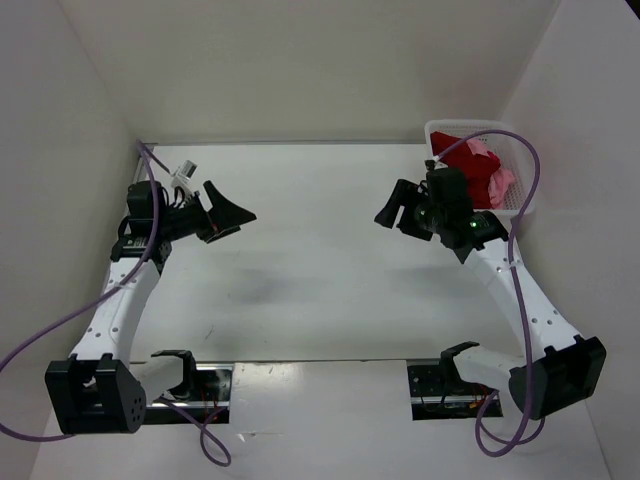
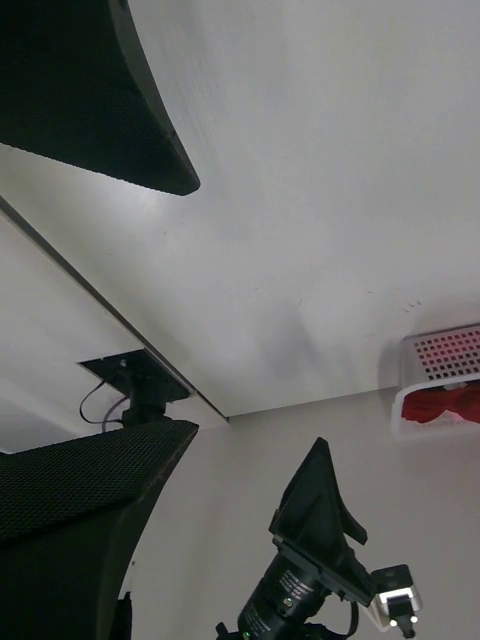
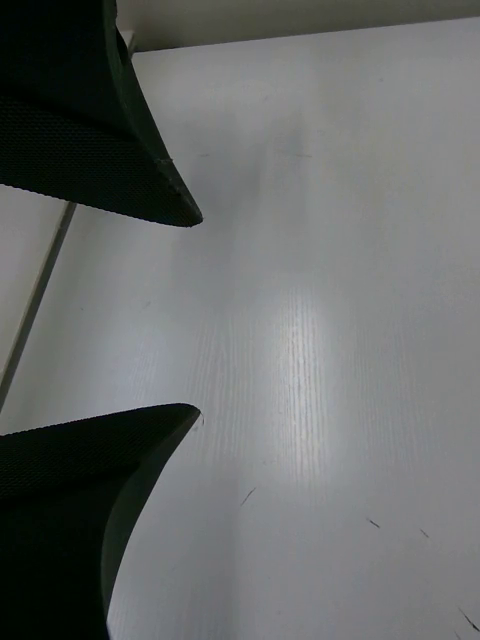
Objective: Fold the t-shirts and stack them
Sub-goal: Grab crumpled tshirt from bin with the right arm
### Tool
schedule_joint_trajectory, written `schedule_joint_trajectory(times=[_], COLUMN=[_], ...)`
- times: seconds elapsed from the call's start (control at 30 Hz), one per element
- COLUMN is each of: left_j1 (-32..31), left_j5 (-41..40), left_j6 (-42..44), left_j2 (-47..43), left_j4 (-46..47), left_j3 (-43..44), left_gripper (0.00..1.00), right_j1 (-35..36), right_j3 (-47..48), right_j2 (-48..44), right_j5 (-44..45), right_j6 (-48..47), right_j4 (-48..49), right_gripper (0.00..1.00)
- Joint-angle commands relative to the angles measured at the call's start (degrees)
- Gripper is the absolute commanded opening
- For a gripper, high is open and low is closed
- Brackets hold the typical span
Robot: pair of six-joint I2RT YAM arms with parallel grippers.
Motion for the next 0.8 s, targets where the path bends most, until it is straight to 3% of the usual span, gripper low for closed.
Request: schedule_joint_trajectory(times=[0.0,0.1,0.27,0.3,0.4,0.47,0.6,0.7,0.73,0.77], left_j1=[-0.3,-0.3,-0.3,-0.3,-0.3,-0.3,-0.3,-1.5,-1.5,-2.3], left_j5=[2.1,3.8,5.8,6.6,6.6,5.6,2.8,1.7,1.7,1.7], left_j6=[3.1,3.1,1.8,1.8,1.3,3.7,7.3,7.2,7.1,6.5], left_j2=[-2.5,-4.2,-3.5,-3.0,-2.4,-2.4,-3.0,-4.4,-4.9,-5.6], left_j4=[1.1,4.0,7.3,7.9,9.1,6.7,2.7,2.7,3.3,4.1], left_j3=[1.1,0.6,-0.7,-2.0,-3.2,-3.2,-0.8,-2.2,-3.1,-4.1], left_gripper=[1.0,1.0,1.0,0.89,0.37,0.24,0.18,0.18,0.21,0.27], right_j1=[0.6,0.6,-2.3,-3.9,-6.8,-8.9,-16.6,-17.2,-17.2,-17.2], right_j3=[2.8,3.6,5.4,7.6,11.6,14.3,18.5,22.3,23.5,25.5], right_j2=[0.9,1.5,2.8,4.2,9.4,13.4,20.2,25.4,26.9,29.7], right_j5=[1.4,0.2,5.6,7.0,14.7,19.0,19.0,21.1,22.0,24.1], right_j6=[0.7,-0.8,-2.0,-2.0,-3.3,-3.8,-4.4,-4.4,-4.4,-4.4], right_j4=[1.7,3.2,4.1,3.0,0.8,0.8,2.0,3.4,3.4,3.4], right_gripper=[0.77,0.77,0.39,0.25,0.13,0.09,0.11,0.36,0.49,0.54])
